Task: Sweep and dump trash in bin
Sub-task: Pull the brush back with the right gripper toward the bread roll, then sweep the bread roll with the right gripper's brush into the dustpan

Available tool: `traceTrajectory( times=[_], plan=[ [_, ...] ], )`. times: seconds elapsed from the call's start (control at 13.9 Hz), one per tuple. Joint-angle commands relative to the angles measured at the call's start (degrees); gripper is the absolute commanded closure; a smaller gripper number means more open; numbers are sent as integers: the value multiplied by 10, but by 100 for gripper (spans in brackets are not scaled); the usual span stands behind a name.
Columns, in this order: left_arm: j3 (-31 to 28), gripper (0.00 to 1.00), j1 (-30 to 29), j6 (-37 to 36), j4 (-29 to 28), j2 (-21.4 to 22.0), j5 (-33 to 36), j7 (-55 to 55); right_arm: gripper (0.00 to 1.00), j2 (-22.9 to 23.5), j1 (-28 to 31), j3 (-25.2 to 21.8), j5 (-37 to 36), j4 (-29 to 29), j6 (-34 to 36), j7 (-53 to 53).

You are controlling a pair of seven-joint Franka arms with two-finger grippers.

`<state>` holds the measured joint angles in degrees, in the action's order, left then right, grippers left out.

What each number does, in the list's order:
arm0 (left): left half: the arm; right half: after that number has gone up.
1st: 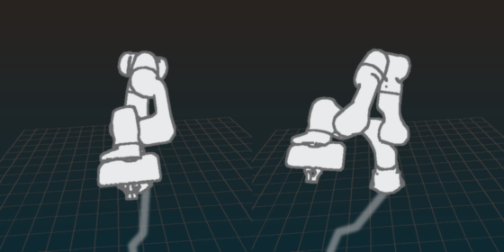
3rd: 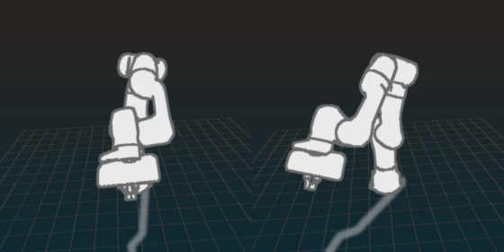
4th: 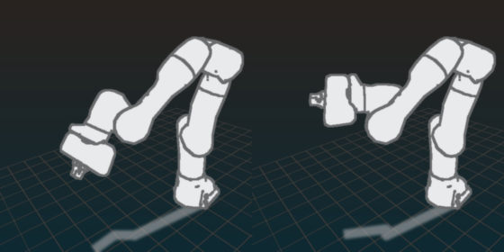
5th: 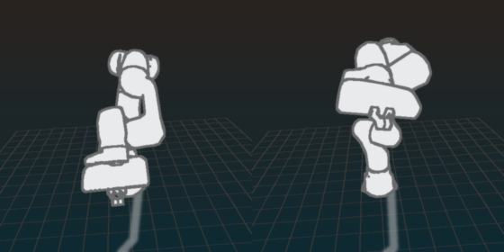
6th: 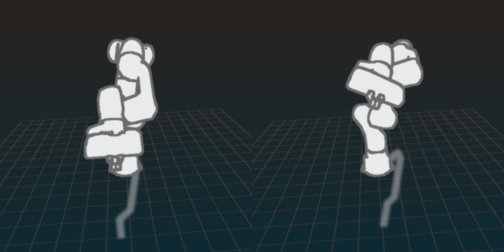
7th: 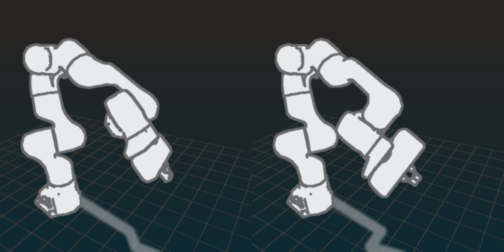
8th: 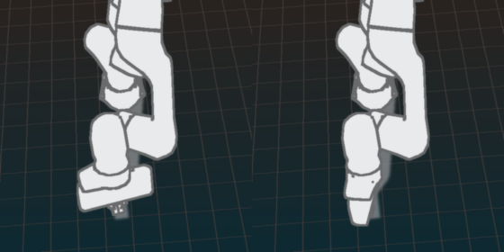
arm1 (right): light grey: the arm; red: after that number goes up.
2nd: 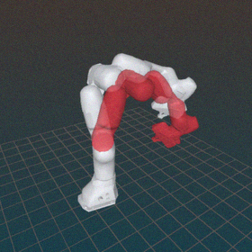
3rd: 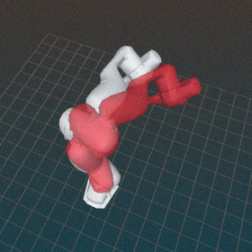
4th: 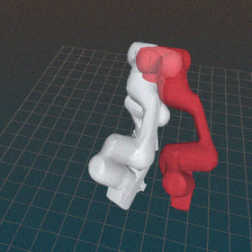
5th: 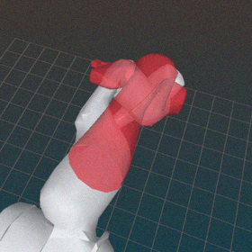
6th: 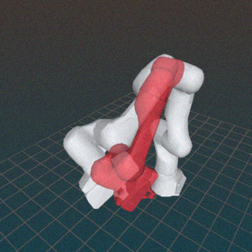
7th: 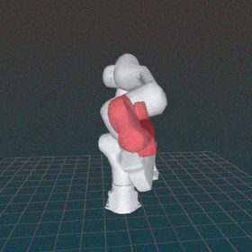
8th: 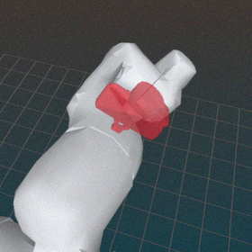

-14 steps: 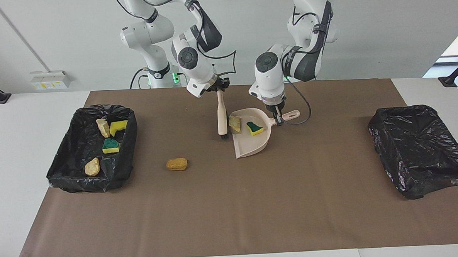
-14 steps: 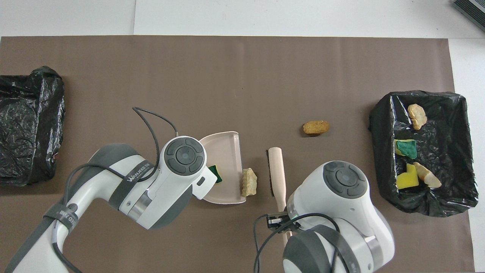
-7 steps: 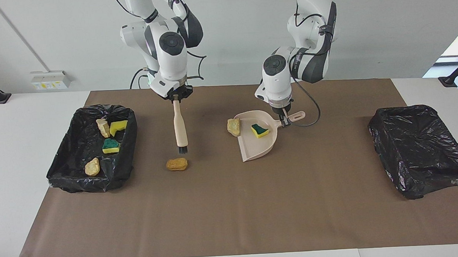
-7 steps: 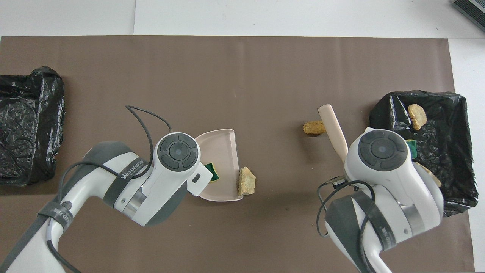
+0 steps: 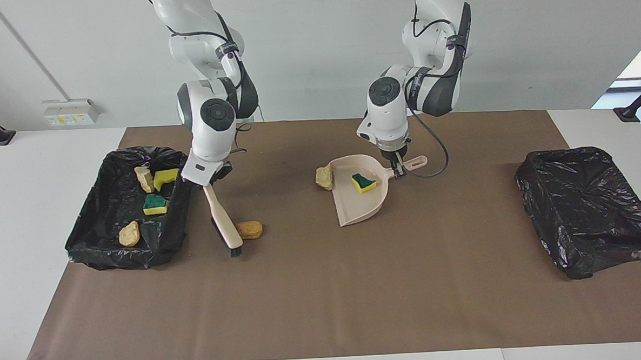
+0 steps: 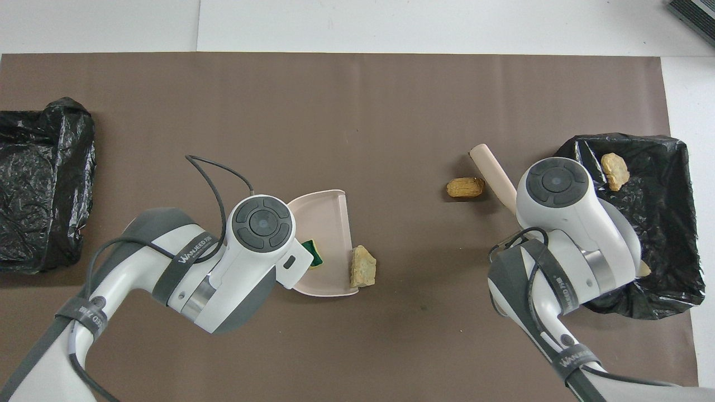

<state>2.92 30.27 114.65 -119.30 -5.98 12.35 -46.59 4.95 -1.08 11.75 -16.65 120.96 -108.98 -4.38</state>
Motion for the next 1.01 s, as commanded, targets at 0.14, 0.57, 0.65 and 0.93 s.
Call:
traceTrajectory(
  times=[0.14,0.57,0.65,0.93],
  plan=[
    [2,100,-14,6,-20,18,10,8,100,-49,-40,11,185,50,23,11],
    [2,100,-14,6,-21,18,10,8,100,-58,-130,11,350,96,-26,148],
    [2,100,-14,6,-20,18,10,8,100,-62,-145,11,368,96,-28,172],
    [2,100,-14,6,-20,18,9,8,100,-60,-212,11,482,97,-66,212]
  ],
)
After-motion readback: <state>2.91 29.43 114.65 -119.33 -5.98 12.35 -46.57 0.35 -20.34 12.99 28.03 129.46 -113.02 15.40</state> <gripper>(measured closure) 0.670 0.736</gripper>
